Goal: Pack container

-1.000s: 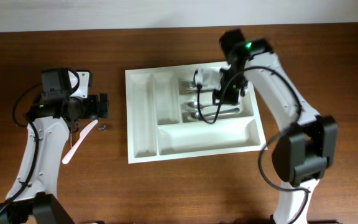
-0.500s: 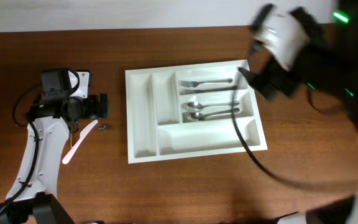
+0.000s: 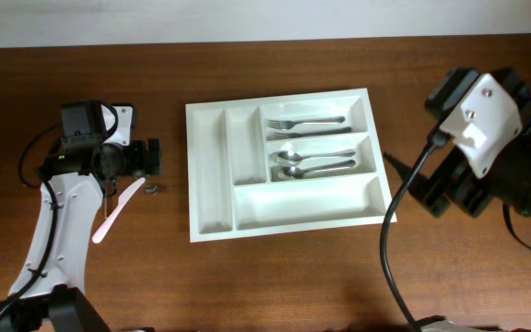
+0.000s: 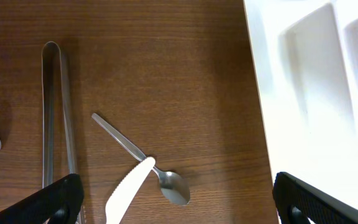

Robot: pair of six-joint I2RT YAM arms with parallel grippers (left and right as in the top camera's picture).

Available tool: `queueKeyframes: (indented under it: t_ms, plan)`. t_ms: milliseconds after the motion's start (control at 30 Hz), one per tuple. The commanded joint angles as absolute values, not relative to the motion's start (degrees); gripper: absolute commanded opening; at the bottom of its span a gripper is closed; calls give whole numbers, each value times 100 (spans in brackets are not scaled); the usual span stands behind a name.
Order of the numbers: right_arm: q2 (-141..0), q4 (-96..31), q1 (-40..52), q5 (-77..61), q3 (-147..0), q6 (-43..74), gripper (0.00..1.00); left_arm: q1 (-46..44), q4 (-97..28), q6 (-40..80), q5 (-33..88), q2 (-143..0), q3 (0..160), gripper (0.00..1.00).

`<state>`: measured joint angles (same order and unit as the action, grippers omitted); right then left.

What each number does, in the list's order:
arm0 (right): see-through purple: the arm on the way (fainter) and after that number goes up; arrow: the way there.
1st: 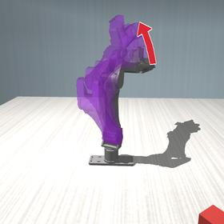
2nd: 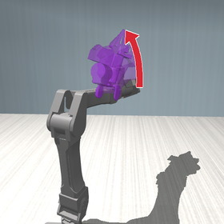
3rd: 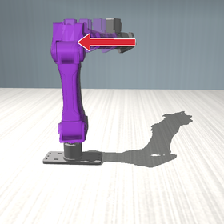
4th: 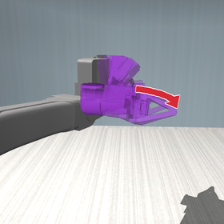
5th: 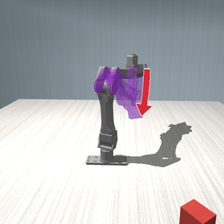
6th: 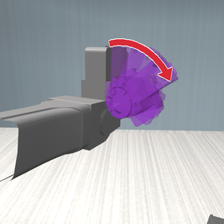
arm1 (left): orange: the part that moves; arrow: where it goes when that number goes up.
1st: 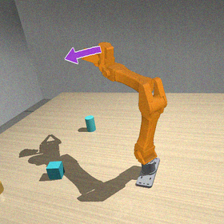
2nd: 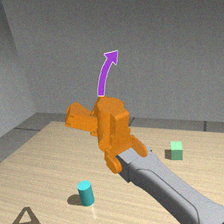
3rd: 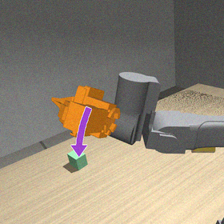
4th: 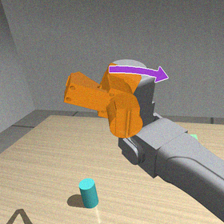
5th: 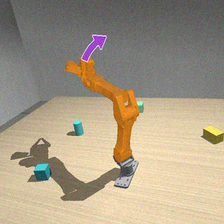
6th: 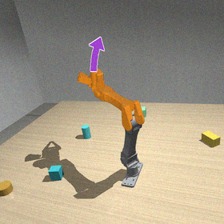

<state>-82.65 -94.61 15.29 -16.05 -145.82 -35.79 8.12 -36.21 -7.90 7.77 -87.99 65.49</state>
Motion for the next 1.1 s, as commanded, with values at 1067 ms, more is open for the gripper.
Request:
queueKeyframes:
  t_ms: [1067]
  plan:
    - [-3542,-7091,108,-1597,-7505,-2582,99,832,-3607,-886,860,-8838,6648,99]
